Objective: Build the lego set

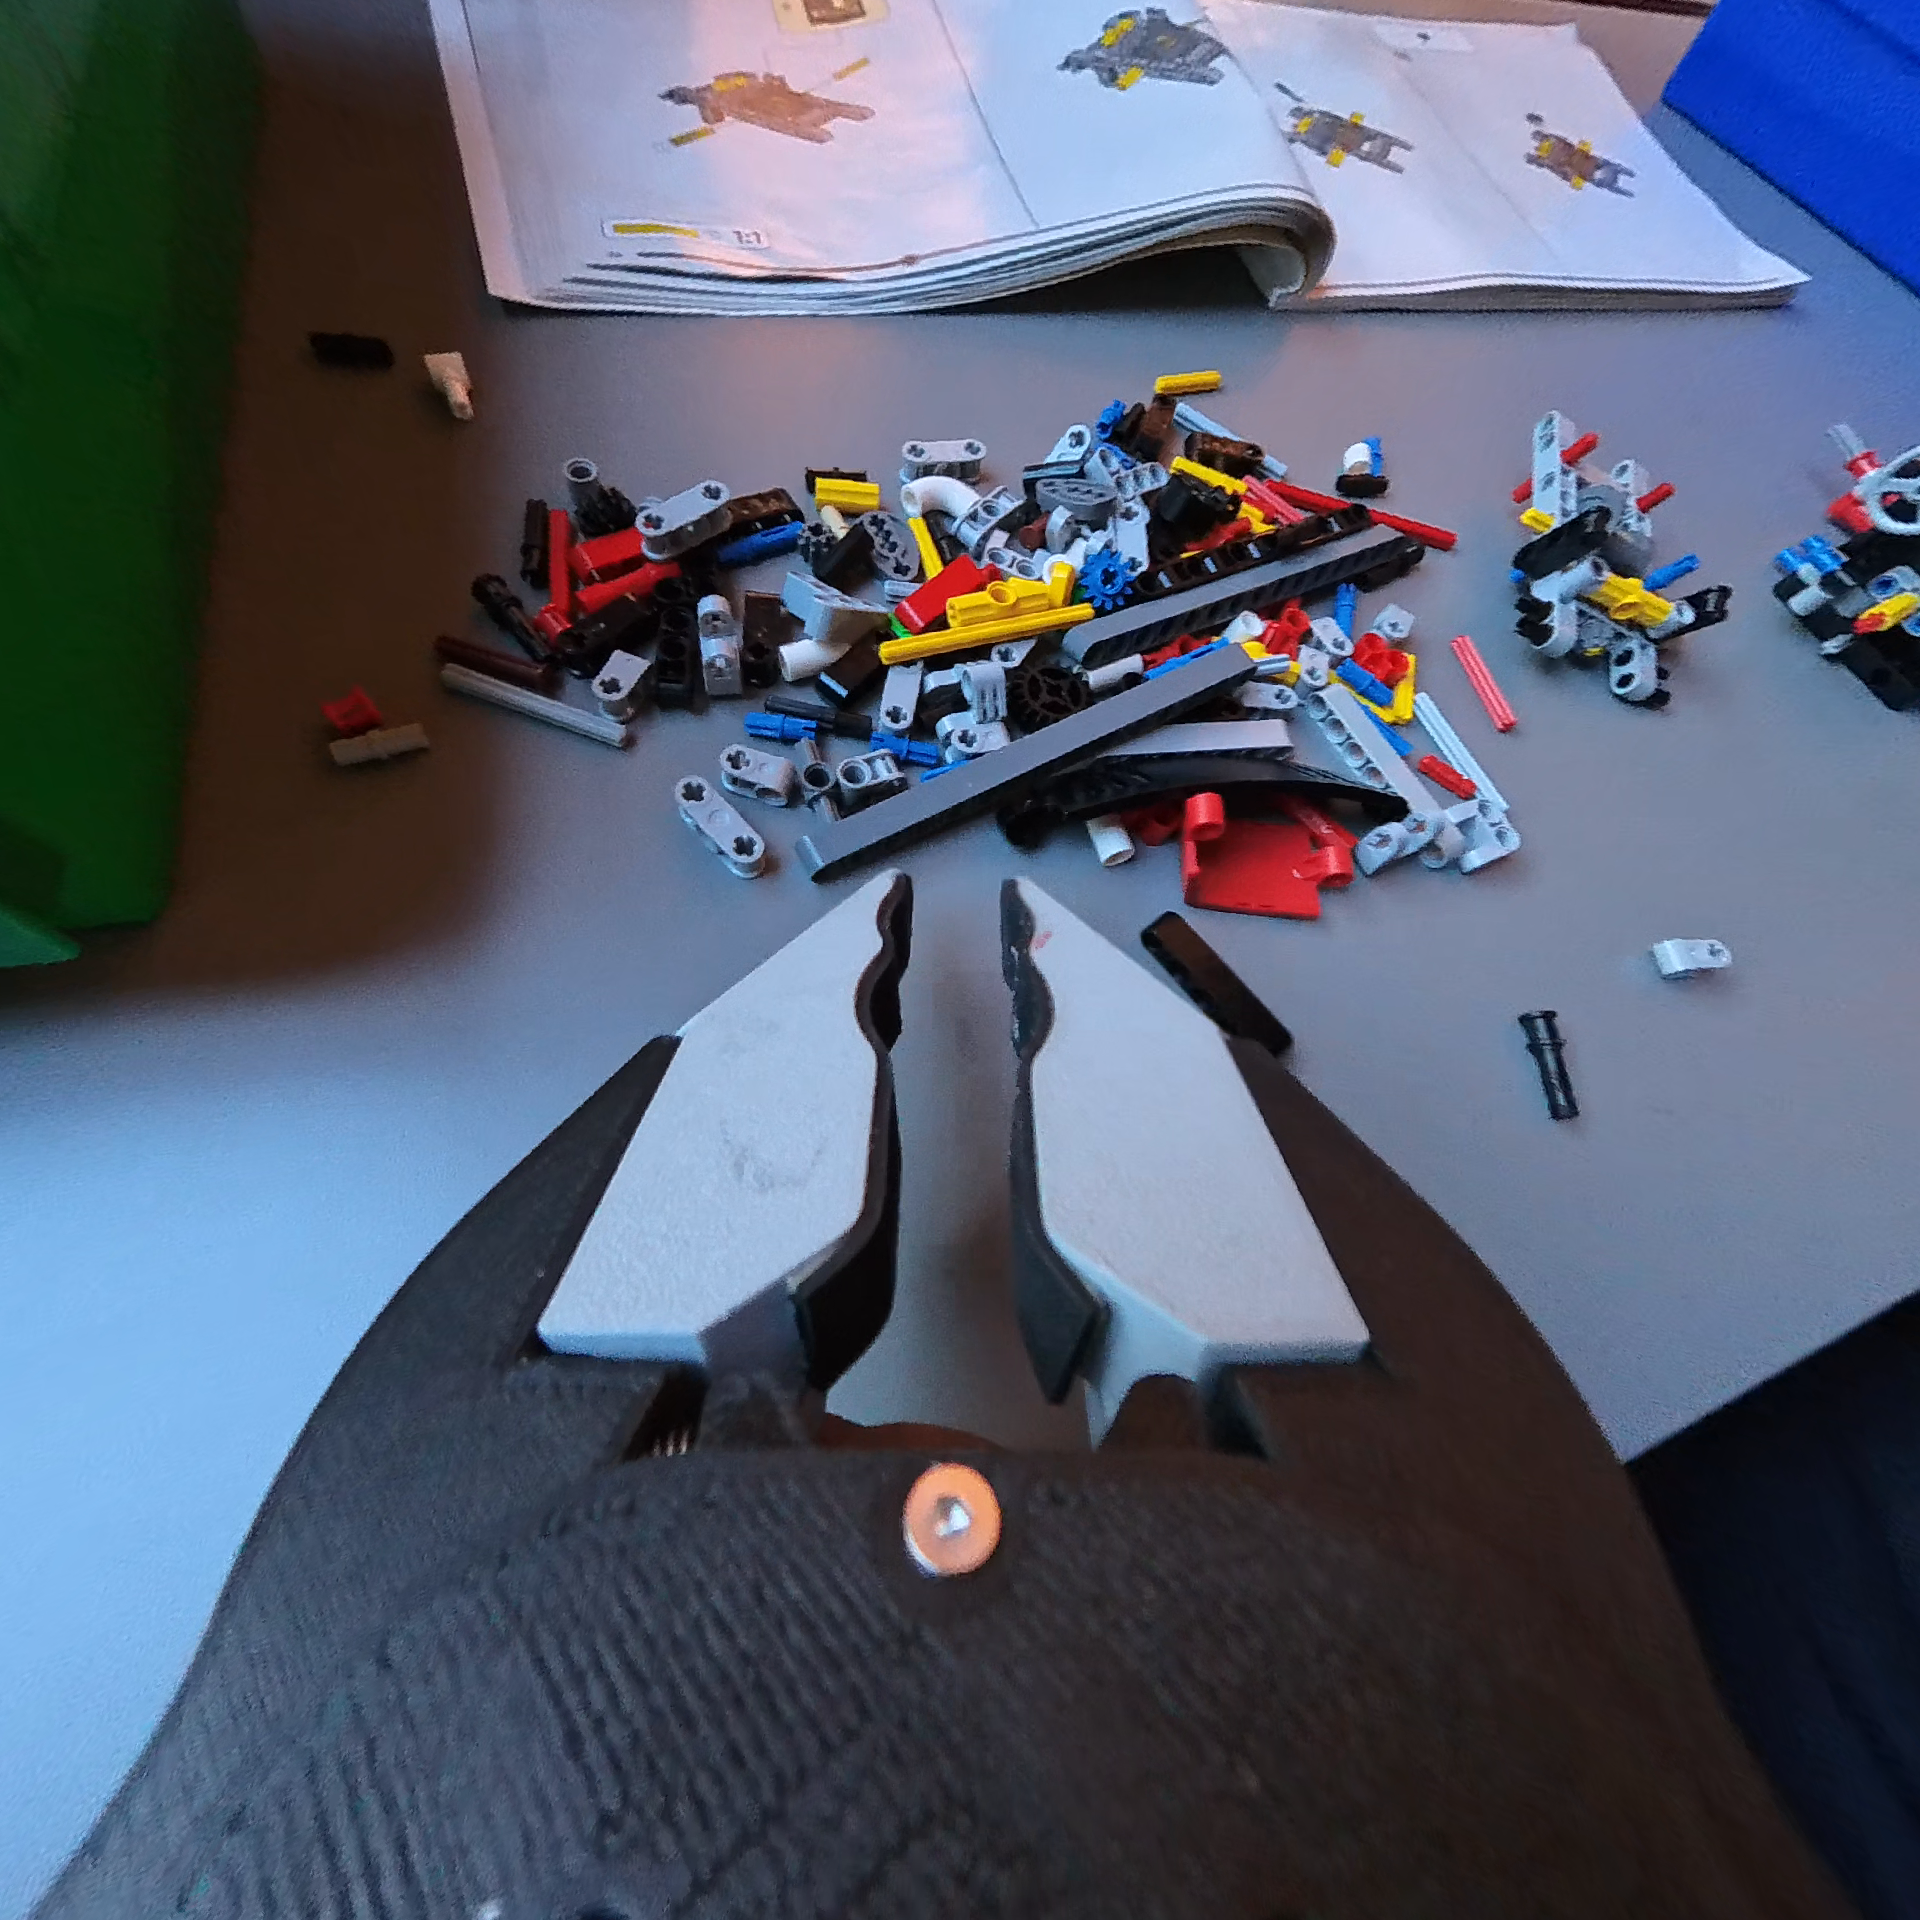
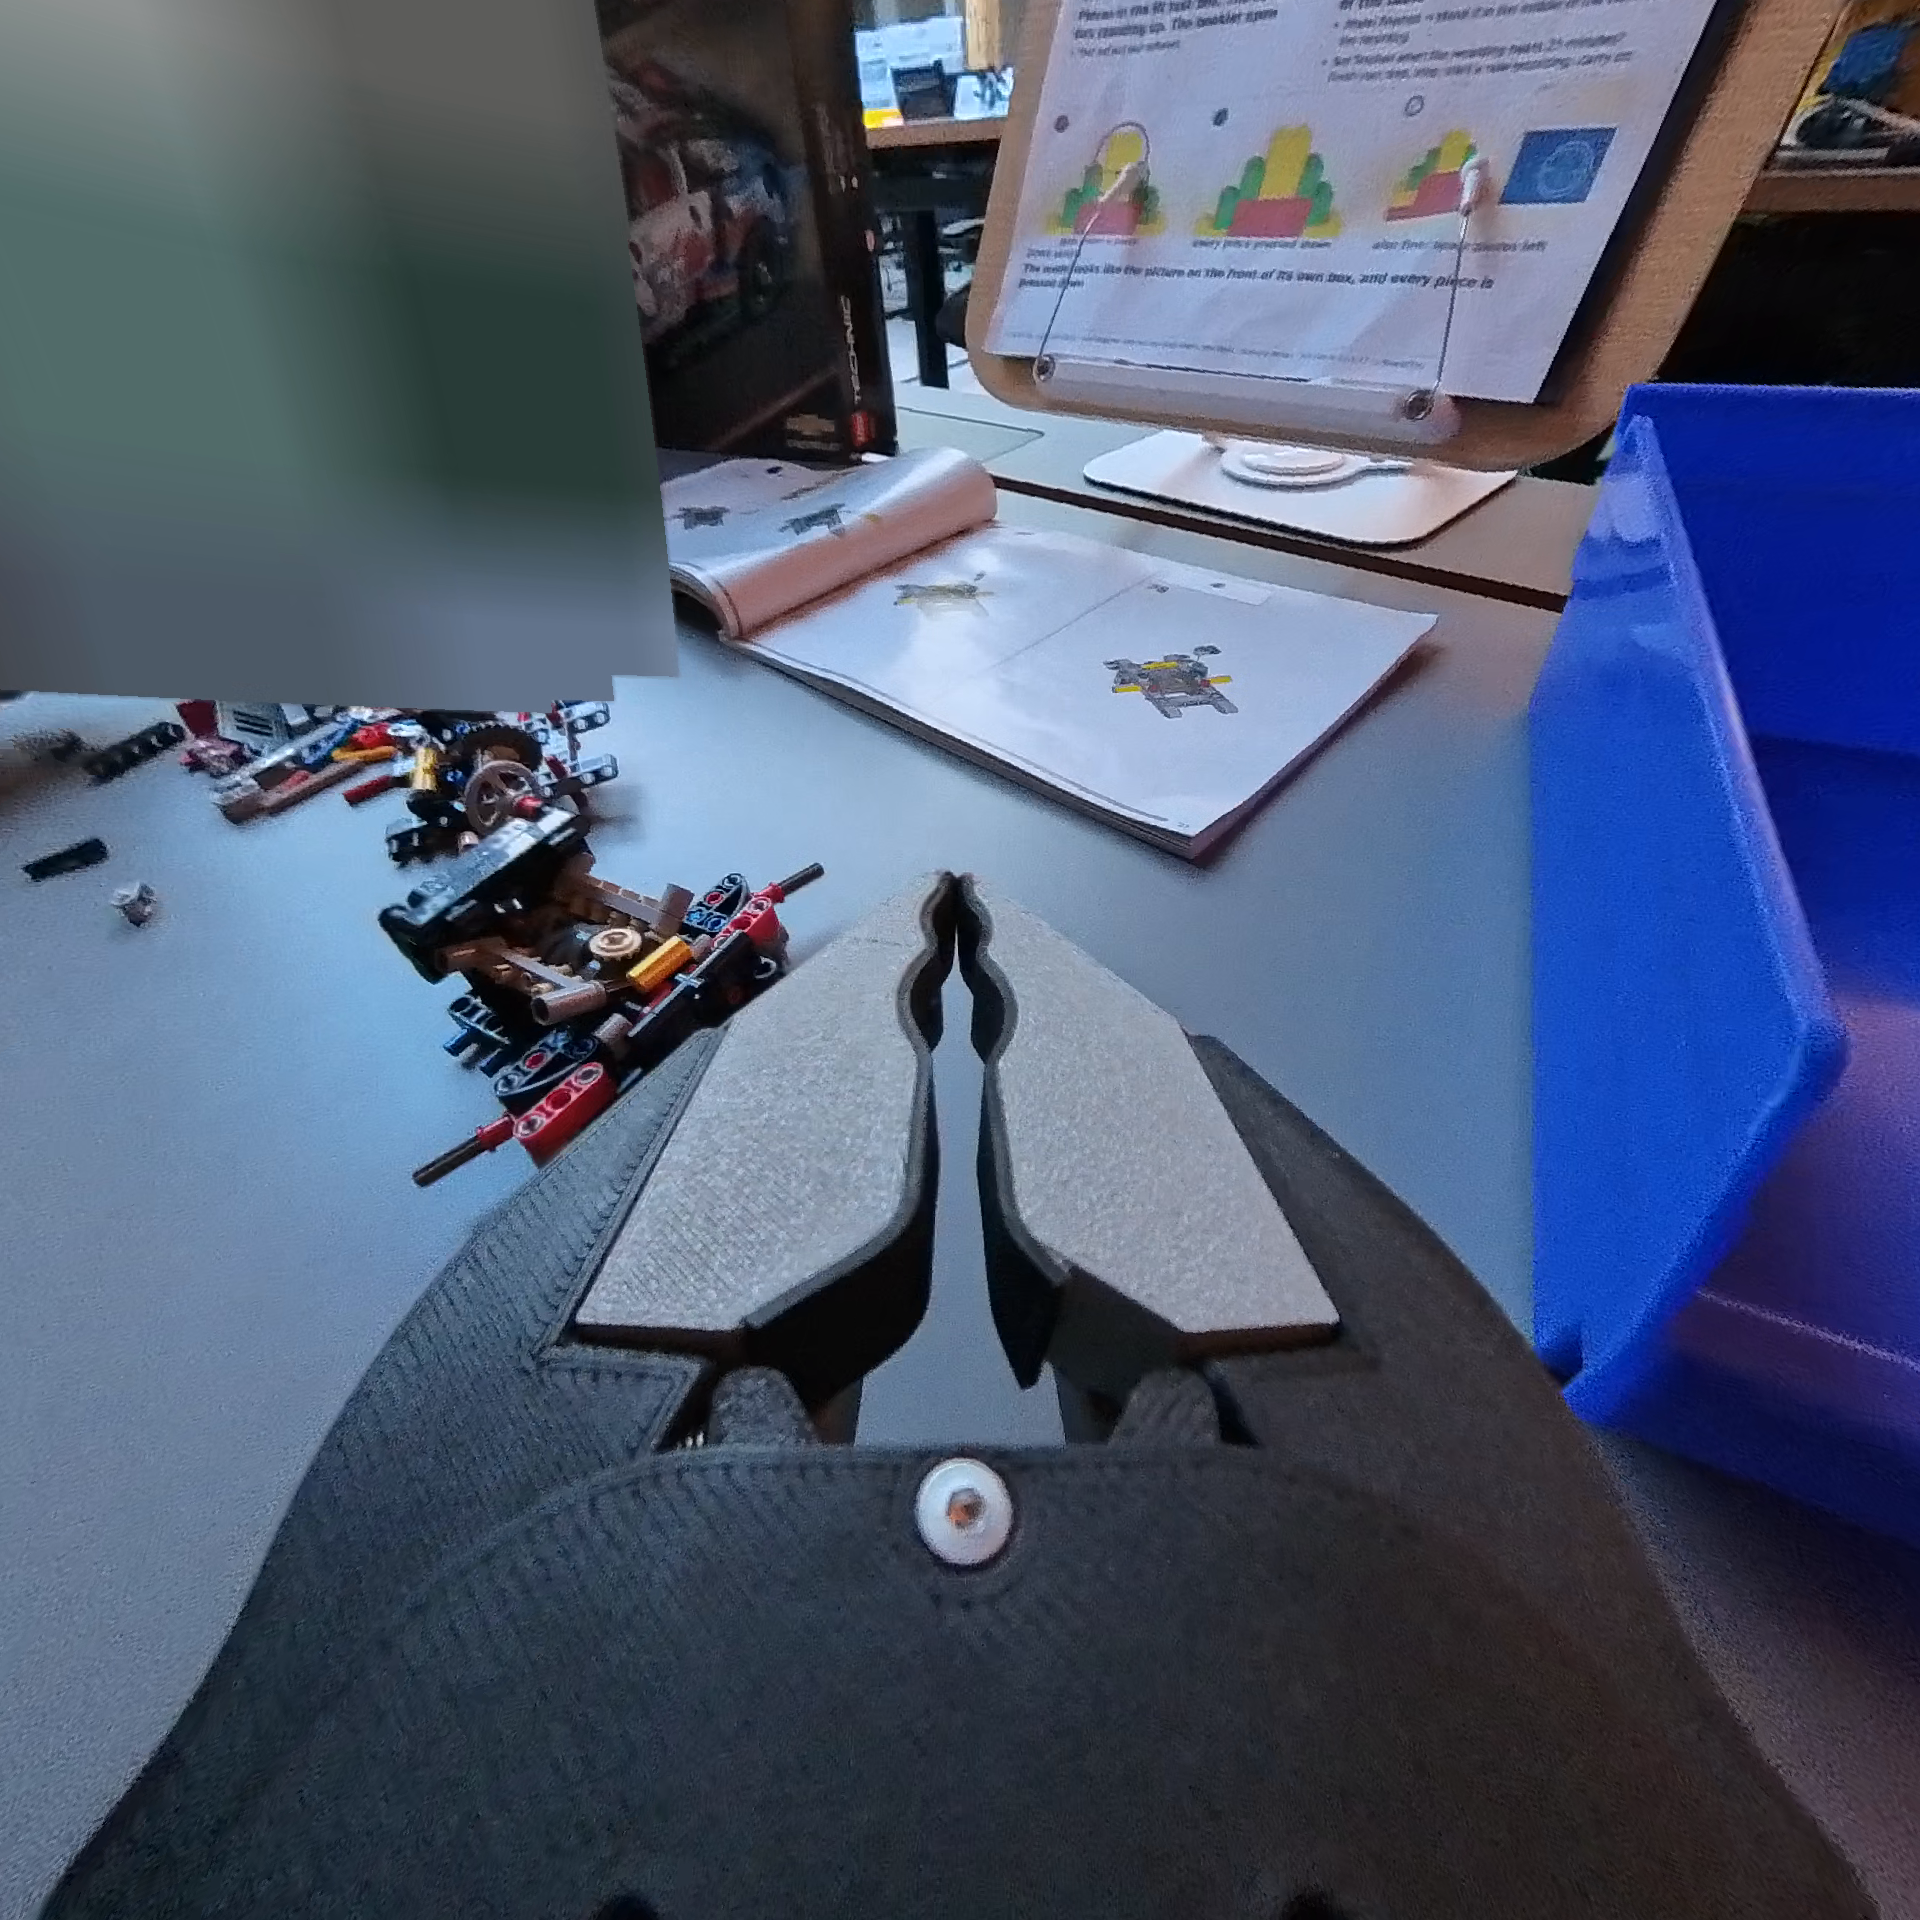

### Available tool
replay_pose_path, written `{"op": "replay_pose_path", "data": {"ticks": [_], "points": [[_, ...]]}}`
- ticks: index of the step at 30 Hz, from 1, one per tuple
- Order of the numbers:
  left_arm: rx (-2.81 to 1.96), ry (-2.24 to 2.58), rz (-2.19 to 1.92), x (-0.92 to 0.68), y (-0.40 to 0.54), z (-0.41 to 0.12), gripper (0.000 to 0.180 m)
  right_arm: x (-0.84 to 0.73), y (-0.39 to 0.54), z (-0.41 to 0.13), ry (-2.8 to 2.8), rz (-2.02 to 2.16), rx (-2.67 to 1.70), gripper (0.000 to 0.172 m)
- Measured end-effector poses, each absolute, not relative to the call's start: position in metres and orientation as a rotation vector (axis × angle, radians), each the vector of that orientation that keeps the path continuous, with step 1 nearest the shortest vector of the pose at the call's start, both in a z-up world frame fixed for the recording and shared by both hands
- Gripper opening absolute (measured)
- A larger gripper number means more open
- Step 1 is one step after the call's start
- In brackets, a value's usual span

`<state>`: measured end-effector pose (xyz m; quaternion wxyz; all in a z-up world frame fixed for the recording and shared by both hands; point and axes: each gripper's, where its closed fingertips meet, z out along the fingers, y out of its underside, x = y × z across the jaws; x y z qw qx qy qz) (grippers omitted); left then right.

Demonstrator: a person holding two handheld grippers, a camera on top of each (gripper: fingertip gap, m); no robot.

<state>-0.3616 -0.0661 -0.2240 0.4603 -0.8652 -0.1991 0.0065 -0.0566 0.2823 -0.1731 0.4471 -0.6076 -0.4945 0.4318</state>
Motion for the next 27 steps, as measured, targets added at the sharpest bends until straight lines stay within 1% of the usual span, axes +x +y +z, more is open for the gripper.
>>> {"op": "replay_pose_path", "data": {"ticks": [8,15,27], "points": [[-2.252,-0.489,0.073,-0.362,-0.065,-0.241,0.013,-0.059,0.285,-0.176,-1.236,1.033,-1.517,0.0],[-2.263,-0.403,0.075,-0.353,-0.062,-0.24,0.013,-0.057,0.272,-0.172,-1.278,1.06,-1.457,0.0],[-2.229,-0.334,0.143,-0.349,-0.061,-0.232,0.017,-0.045,0.28,-0.164,-1.174,1.144,-1.47,0.0]]}}
